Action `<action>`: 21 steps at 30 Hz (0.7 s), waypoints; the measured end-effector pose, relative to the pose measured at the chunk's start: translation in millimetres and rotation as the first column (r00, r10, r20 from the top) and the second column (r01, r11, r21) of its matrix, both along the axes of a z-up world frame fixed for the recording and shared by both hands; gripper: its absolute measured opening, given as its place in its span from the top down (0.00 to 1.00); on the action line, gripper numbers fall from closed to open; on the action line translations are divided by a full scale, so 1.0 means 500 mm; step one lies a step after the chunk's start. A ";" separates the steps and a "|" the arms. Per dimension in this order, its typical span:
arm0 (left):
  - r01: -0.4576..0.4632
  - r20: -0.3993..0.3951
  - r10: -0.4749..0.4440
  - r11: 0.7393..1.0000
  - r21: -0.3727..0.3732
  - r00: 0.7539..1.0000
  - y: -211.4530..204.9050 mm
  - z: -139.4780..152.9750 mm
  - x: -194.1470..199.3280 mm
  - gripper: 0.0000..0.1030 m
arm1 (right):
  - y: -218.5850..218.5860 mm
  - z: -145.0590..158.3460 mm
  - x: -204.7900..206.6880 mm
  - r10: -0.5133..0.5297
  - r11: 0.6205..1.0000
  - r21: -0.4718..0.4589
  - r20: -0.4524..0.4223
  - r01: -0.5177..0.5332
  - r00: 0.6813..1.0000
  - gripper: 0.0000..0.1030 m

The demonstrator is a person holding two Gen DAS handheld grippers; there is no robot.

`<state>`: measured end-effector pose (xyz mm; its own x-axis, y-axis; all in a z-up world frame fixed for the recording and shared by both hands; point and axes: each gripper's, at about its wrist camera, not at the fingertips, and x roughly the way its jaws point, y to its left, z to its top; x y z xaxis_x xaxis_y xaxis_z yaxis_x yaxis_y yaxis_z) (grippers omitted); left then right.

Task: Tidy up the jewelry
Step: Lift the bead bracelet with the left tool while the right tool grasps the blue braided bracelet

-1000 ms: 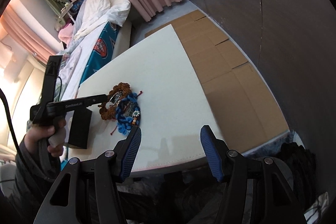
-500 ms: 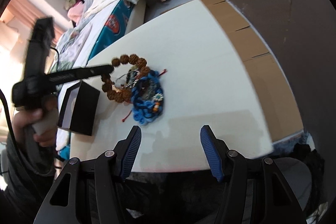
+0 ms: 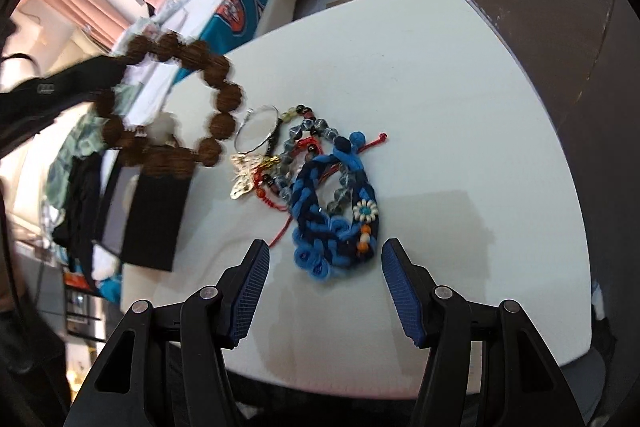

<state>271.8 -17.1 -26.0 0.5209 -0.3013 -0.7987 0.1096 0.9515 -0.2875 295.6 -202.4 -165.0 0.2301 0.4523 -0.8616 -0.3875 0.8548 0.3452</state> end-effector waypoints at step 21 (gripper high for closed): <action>-0.099 0.100 0.103 0.994 -0.045 0.990 0.109 0.065 -0.108 0.82 | -0.001 0.081 -0.022 0.026 1.000 0.011 0.120 -0.028 0.992 0.91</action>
<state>218.0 37.6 6.7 0.6283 -0.2732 -0.7284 0.0443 0.9473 -0.3172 284.6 -202.7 -124.5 0.3189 0.4701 -0.8230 -0.4498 0.8394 0.3052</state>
